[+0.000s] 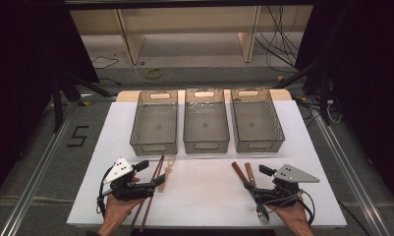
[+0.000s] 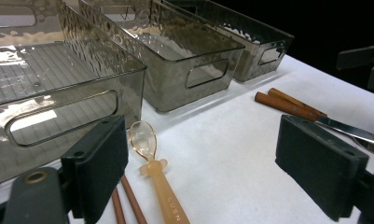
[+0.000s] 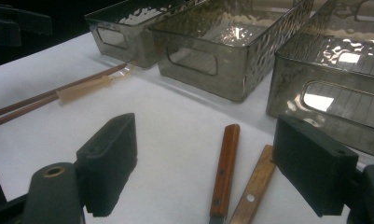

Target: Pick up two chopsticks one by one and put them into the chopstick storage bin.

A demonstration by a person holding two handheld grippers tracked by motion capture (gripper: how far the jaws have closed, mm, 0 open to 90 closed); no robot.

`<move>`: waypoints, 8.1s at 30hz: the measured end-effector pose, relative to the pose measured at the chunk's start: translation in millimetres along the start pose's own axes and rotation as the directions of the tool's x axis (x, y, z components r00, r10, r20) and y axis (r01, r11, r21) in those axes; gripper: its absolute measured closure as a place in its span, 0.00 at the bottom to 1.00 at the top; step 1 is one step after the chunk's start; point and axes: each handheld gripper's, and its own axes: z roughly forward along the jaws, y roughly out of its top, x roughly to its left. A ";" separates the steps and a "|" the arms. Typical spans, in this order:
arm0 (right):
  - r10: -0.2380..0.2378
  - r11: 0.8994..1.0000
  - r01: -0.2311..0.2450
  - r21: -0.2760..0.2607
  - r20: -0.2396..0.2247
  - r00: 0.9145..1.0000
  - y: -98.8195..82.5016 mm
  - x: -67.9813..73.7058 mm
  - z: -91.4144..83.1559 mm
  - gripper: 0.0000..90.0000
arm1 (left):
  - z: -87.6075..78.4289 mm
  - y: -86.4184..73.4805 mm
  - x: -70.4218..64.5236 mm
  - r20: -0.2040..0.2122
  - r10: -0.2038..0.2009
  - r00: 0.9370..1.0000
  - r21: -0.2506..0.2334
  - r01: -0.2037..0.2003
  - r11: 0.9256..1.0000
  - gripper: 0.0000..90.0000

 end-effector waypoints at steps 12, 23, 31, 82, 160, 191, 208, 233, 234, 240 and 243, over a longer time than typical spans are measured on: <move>0.011 1.000 -0.011 0.018 0.003 1.000 0.7 -2.9 0.5 0.26 | 1.5 23.3 2.6 -0.052 0.001 0.999 0.172 0.008 0.985 0.19; 0.008 0.999 -0.007 0.036 -0.016 1.000 0.8 -1.8 1.8 0.26 | 11.0 49.5 15.2 -0.134 0.007 0.991 0.472 0.058 0.880 0.24; 0.003 0.999 -0.002 0.043 -0.029 1.000 0.9 -1.1 2.5 0.26 | 8.5 41.7 23.8 -0.203 0.021 0.979 0.592 0.106 0.799 0.30; 0.000 0.997 0.004 0.073 -0.063 0.998 0.4 0.6 5.4 0.29 | 35.6 5.4 20.0 -0.153 0.127 0.980 0.807 0.049 0.588 0.92; 0.021 0.998 -0.016 0.066 -0.069 0.997 0.4 -1.7 4.6 0.29 | 46.8 135.0 68.3 -0.129 0.067 0.989 0.425 -0.006 0.905 0.93; 0.020 0.997 -0.014 0.073 -0.082 0.996 -0.9 -3.3 7.3 0.28 | 85.1 162.7 109.7 -0.223 0.080 0.972 0.390 0.013 0.921 0.93; 0.023 0.997 -0.016 0.077 -0.089 0.996 -1.2 -2.6 7.6 0.28 | 104.2 142.3 122.3 -0.253 0.071 0.965 0.396 0.036 0.917 0.93; 0.022 0.997 -0.014 0.079 -0.092 0.995 -1.2 -2.1 7.6 0.28 | 110.7 119.9 131.2 -0.270 0.014 0.963 0.426 0.106 0.899 0.75; 0.021 0.997 -0.014 0.079 -0.092 0.995 -1.3 -2.2 7.7 0.28 | 108.6 120.9 130.1 -0.269 0.012 0.963 0.420 0.106 0.901 0.74; 0.022 0.997 -0.014 0.079 -0.092 0.996 -1.2 -2.1 7.7 0.28 | 90.2 128.2 116.0 -0.243 -0.029 0.969 0.419 0.132 0.898 0.56; 0.024 0.997 -0.016 0.080 -0.091 0.996 -1.2 -2.1 7.7 0.28 | 76.7 129.4 105.3 -0.230 -0.054 0.972 0.411 0.147 0.900 0.49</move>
